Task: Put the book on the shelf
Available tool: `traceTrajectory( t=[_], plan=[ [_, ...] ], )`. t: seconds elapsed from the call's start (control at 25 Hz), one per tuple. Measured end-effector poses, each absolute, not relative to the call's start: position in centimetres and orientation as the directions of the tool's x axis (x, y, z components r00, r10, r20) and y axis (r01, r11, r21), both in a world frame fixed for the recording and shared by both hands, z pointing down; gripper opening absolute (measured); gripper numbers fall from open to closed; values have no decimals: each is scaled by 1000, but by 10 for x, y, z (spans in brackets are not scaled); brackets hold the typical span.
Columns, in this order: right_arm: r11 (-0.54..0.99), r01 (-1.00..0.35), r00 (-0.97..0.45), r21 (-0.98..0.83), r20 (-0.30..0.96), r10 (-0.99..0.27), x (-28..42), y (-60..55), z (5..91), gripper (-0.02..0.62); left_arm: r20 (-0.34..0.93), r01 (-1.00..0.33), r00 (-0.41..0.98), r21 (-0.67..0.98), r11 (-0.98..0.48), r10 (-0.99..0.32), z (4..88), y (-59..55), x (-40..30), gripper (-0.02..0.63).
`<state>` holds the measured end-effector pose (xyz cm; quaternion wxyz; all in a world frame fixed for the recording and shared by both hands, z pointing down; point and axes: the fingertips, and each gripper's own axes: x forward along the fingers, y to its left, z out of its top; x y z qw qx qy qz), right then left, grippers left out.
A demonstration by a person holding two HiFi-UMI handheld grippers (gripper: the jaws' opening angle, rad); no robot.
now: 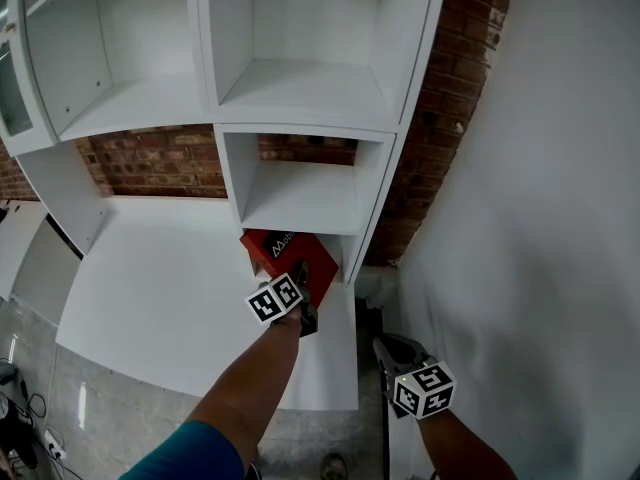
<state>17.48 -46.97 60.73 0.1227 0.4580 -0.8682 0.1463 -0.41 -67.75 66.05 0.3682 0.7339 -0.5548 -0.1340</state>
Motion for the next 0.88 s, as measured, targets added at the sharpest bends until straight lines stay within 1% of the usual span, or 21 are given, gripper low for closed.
traceTrajectory(
  t=[0.4,0.88],
  plan=[
    [537,-830,-552,-150,361,-752,177,-481,620,21,222,-718,386,681,-141,-896,669,-701,8,170],
    [538,-826,-557,-167,386,-735,177,-496,638,21,189,-717,399,674,-177,-897,672,-725,10,173]
  ],
)
